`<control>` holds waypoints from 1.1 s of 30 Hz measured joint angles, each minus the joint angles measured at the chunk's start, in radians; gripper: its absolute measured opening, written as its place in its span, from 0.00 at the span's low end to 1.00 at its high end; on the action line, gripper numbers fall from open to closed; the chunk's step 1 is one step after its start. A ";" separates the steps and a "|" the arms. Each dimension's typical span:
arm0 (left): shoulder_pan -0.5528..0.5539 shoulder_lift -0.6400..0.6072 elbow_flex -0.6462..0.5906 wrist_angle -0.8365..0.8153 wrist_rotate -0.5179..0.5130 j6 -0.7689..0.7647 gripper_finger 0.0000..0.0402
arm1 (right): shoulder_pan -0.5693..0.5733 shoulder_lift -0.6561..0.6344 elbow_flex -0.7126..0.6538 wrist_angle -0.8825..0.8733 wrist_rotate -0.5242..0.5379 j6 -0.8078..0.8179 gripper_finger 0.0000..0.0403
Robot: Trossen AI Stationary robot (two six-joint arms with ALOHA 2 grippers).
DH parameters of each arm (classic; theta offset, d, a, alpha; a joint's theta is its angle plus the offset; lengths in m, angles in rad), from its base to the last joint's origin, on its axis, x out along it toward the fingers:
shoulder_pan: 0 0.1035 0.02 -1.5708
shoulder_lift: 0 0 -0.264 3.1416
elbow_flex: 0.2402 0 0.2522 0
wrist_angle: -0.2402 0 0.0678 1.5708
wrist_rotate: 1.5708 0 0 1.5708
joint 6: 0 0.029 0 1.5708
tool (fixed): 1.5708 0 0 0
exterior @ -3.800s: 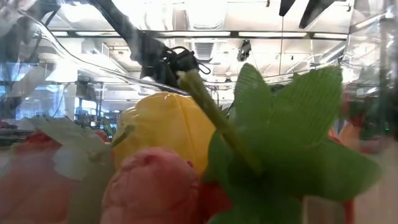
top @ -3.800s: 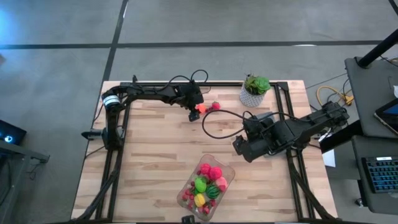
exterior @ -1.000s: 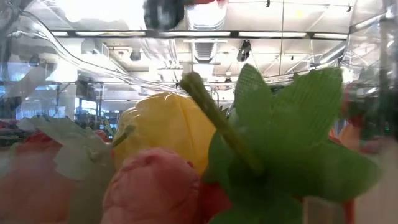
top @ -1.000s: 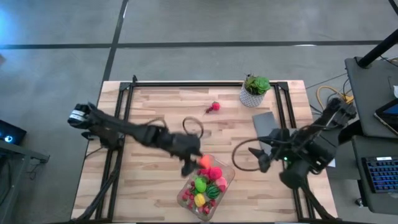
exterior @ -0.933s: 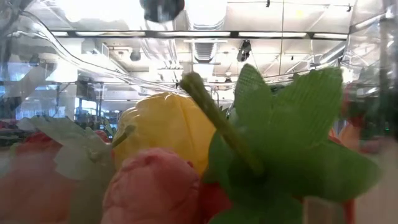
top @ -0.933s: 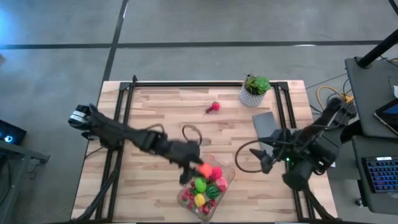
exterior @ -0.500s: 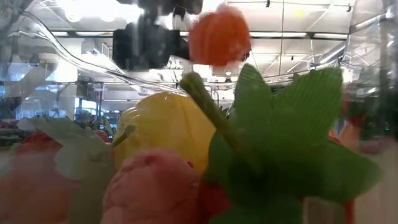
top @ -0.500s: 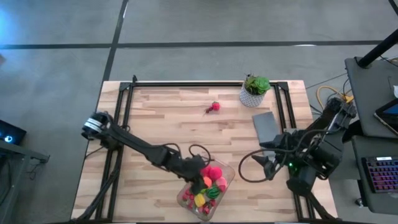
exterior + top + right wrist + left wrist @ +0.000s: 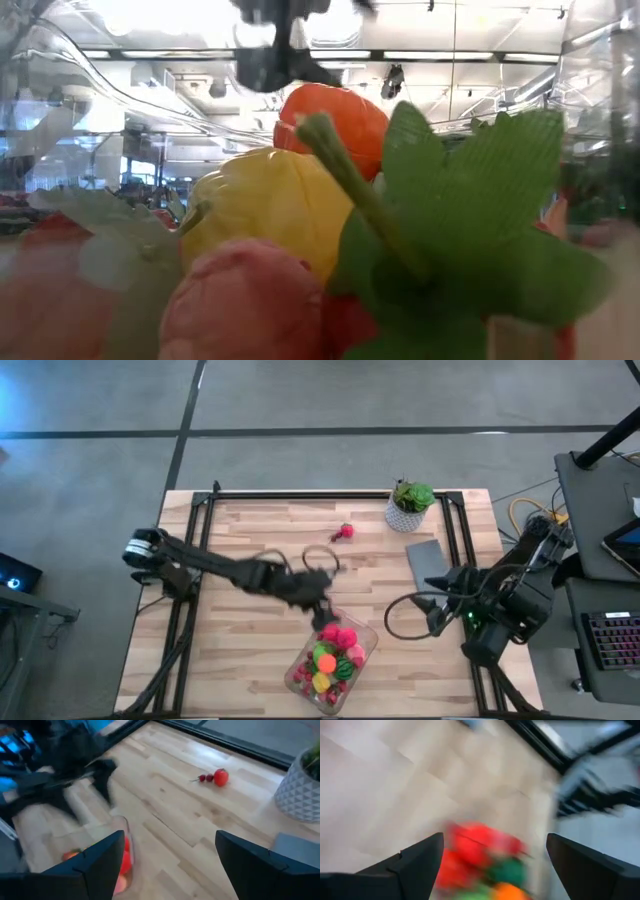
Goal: Pick and placing Produce into tupperware
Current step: Put the red cherry into the transparent basket
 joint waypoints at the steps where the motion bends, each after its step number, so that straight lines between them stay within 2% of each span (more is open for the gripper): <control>1: 0.031 -0.014 0.000 -0.027 -0.031 0.050 0.84 | -0.004 -0.009 -0.005 0.008 0.013 -0.001 0.75; 4: 0.129 -0.044 -0.010 -0.109 -0.065 0.263 0.84 | -0.012 -0.036 -0.012 0.004 0.043 -0.001 0.75; 7: 0.224 -0.039 -0.034 -0.121 -0.034 0.484 0.84 | -0.030 -0.061 -0.023 0.002 0.078 0.006 0.74; 10: 0.312 0.002 -0.038 -0.129 -0.032 0.596 0.84 | -0.047 -0.083 -0.038 0.003 0.130 0.038 0.75; 13: 0.404 0.051 -0.040 -0.133 -0.033 0.612 0.84 | -0.067 -0.095 -0.056 0.003 0.172 0.079 0.76; 19: 0.530 0.141 -0.040 -0.094 -0.015 0.653 0.84 | -0.108 -0.086 -0.069 0.005 0.174 0.092 0.76; 28: 0.559 0.243 -0.024 0.052 0.012 0.789 0.84 | -0.164 -0.086 -0.072 0.008 0.174 0.081 0.76; 33: 0.562 0.303 0.000 0.078 0.009 0.813 0.84 | -0.178 -0.086 -0.076 0.008 0.174 0.070 0.76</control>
